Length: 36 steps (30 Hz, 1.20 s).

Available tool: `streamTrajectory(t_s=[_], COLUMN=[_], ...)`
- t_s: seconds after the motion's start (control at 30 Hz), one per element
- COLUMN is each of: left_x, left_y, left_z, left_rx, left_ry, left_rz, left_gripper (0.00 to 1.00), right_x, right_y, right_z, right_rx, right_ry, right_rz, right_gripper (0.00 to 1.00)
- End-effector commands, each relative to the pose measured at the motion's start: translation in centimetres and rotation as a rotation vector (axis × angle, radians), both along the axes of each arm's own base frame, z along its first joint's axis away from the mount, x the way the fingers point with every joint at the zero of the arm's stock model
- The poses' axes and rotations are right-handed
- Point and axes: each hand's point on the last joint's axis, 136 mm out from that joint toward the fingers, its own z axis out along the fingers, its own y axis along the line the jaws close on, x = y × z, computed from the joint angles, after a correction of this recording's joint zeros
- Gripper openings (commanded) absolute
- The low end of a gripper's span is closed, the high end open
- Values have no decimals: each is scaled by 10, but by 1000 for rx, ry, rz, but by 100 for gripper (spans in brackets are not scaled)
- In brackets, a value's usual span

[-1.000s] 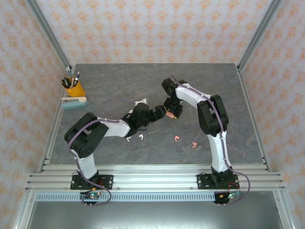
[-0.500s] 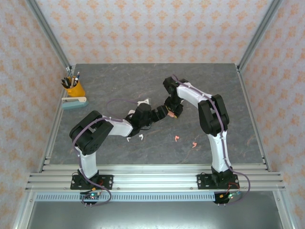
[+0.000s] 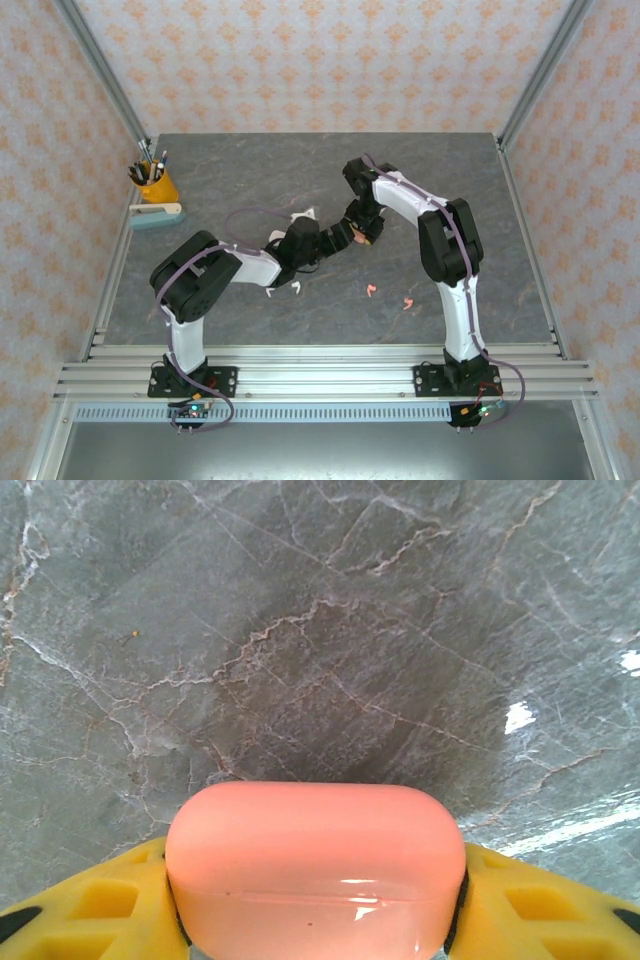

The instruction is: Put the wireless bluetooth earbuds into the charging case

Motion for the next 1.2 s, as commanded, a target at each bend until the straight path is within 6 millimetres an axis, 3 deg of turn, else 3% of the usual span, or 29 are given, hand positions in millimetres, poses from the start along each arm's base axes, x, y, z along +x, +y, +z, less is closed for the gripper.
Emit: streamTrajectory(t_s=[0.0, 0.4, 1.17], left_x=[9, 13, 31], left_y=[-13, -24, -41], left_z=[6, -3, -8], left_rx=[-26, -63, -143], left_ry=[-32, -26, -22], left_rz=[-8, -12, 24], left_gripper=[83, 70, 64], right_x=[7, 9, 12], right_y=[1, 6, 15], right_z=[28, 29, 33], right_rx=[28, 57, 118], right_ry=[-47, -47, -45], right_rz=[-24, -41, -75], right_gripper=[53, 53, 53])
